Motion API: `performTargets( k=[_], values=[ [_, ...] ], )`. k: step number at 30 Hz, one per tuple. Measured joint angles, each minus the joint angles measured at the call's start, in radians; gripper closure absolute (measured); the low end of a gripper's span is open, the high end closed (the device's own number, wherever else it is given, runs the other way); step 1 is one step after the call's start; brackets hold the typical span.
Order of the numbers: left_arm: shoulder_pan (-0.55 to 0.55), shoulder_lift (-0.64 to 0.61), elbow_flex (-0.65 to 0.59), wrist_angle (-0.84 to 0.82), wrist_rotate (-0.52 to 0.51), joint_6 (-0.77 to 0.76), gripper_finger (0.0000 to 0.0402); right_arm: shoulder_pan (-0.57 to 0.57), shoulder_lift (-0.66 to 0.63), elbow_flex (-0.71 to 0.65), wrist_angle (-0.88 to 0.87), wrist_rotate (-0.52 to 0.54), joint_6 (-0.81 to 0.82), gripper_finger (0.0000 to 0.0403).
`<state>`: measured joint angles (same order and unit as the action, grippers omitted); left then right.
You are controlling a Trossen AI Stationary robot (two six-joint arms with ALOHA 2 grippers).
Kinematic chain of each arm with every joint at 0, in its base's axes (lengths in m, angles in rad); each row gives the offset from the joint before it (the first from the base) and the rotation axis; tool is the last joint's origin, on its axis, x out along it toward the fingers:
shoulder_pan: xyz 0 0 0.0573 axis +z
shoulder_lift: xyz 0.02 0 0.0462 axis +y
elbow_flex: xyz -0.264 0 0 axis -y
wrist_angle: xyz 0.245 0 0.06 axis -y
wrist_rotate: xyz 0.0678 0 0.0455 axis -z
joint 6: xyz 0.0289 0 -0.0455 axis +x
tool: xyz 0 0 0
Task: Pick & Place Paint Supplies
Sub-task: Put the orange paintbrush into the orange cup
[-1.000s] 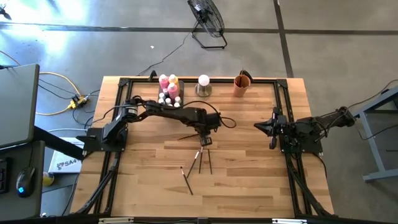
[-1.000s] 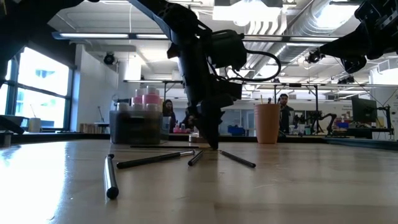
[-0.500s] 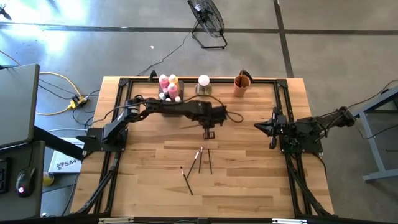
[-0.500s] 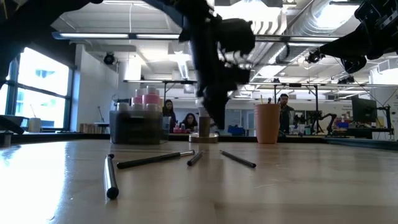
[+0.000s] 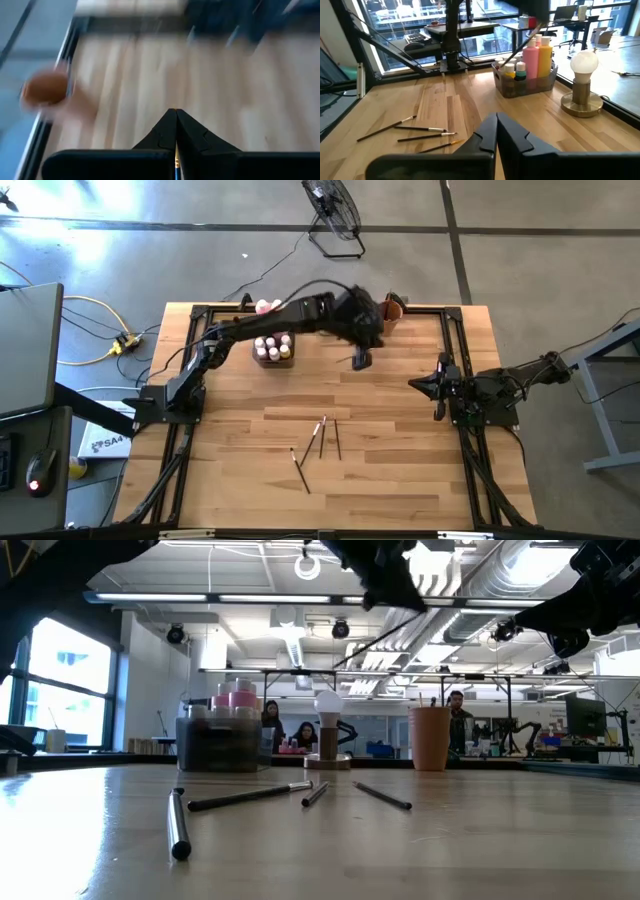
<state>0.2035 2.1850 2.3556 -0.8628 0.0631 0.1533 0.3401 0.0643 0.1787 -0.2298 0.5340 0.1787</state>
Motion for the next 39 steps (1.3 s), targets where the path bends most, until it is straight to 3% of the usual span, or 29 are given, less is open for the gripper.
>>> performTargets(
  k=[6, 14, 22, 33, 39],
  values=[
    [0.049, -0.044, -0.015, 0.286, 0.423, -0.005, 0.0401, 0.000, 0.000, 0.000, 0.013, -0.008, 0.000, 0.0401],
    [0.015, 0.005, -0.017, 0.462, 0.605, 0.001, 0.0401, 0.000, 0.000, 0.000, 0.075, -0.006, 0.000, 0.0401],
    [-0.031, 0.049, -0.018, 0.438, 0.576, 0.061, 0.0401, 0.000, 0.000, 0.000, 0.093, -0.010, 0.000, 0.0392],
    [-0.046, 0.088, -0.017, 0.487, 0.527, 0.075, 0.0401, 0.000, 0.109, 0.000, 0.215, -0.012, -0.005, 0.0263],
    [-0.047, 0.088, -0.016, 0.508, 0.527, 0.078, 0.0401, 0.000, 0.243, 0.000, 0.376, -0.011, -0.048, 0.0238]
  ],
)
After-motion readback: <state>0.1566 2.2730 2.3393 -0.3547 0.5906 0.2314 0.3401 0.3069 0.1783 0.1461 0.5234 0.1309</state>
